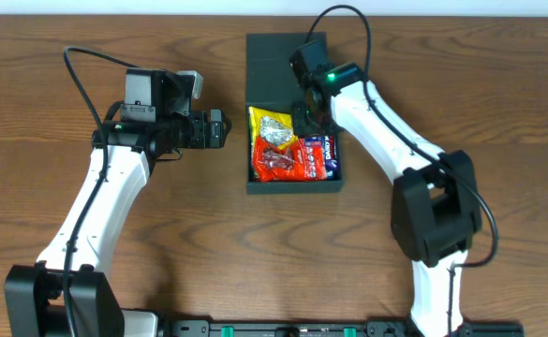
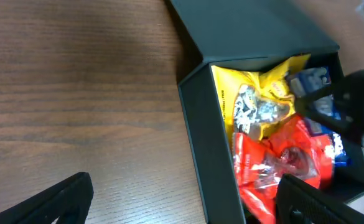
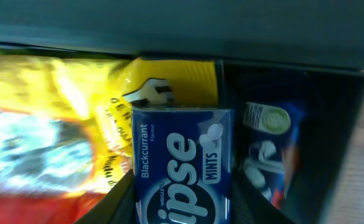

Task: Pack container
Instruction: 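Carry the Eclipse tin left and drop it into the box, then raise both grippers to the box lid's back edge, then swing the lid forward with both grippers to close the box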

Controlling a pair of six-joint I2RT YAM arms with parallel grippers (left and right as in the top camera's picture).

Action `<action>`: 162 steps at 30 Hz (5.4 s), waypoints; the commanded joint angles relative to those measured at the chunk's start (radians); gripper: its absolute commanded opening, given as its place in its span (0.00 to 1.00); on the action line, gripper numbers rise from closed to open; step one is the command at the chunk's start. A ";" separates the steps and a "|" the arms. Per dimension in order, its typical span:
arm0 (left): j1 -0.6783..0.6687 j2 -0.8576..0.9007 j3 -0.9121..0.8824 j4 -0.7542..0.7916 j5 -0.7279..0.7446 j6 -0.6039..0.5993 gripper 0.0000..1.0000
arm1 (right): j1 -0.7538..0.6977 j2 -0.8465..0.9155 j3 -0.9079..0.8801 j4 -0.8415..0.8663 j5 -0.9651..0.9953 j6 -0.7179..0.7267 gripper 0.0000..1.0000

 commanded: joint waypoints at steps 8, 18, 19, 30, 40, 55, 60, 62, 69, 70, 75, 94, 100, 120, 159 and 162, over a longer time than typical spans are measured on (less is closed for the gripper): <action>0.004 -0.014 -0.011 0.000 -0.004 0.022 0.95 | 0.008 0.089 -0.010 -0.013 0.024 0.025 0.02; 0.004 -0.014 -0.011 0.000 -0.004 0.022 0.95 | 0.006 0.027 -0.009 -0.037 0.021 0.020 0.22; 0.004 -0.014 -0.011 0.000 -0.004 0.023 0.95 | 0.006 0.015 -0.009 -0.037 0.019 0.021 0.27; 0.004 -0.014 -0.011 0.000 -0.003 0.022 0.95 | 0.006 -0.146 -0.009 -0.028 0.014 0.020 0.66; 0.004 -0.014 -0.011 0.048 -0.003 0.022 0.95 | -0.062 -0.251 -0.009 0.019 0.021 0.013 0.45; 0.001 -0.011 -0.011 0.352 -0.026 -0.027 0.06 | -0.307 -0.251 -0.009 0.170 0.001 0.014 0.08; 0.006 0.031 -0.011 0.389 -0.138 -0.153 0.06 | -0.303 -0.246 -0.009 0.170 -0.059 -0.020 0.02; 0.014 0.071 -0.009 0.421 -0.080 -0.178 0.06 | -0.304 -0.236 -0.009 0.197 -0.060 -0.047 0.01; 0.056 0.324 0.151 0.424 0.056 -0.224 0.06 | -0.321 -0.120 -0.009 0.267 -0.239 -0.016 0.02; 0.066 0.377 0.214 0.395 0.071 -0.227 0.06 | -0.321 -0.096 -0.009 0.278 -0.261 0.010 0.02; 0.095 0.614 0.509 0.220 0.172 -0.234 0.06 | -0.344 0.013 -0.009 0.357 -0.403 0.121 0.02; 0.047 0.875 0.769 -0.031 0.332 -0.279 0.06 | -0.357 0.207 -0.009 0.481 -0.554 0.246 0.01; 0.018 0.876 0.769 -0.037 0.341 -0.286 0.06 | -0.357 0.207 -0.009 0.502 -0.558 0.250 0.02; -0.029 0.876 0.769 -0.104 0.321 -0.286 0.06 | -0.354 0.207 -0.009 0.595 -0.671 0.227 0.02; -0.010 0.622 0.826 -0.168 0.519 0.069 0.06 | -0.412 0.087 -0.009 0.871 -1.189 0.075 0.02; -0.010 0.582 0.826 -0.257 0.468 0.148 0.06 | -0.407 0.045 -0.009 0.790 -1.185 0.019 0.02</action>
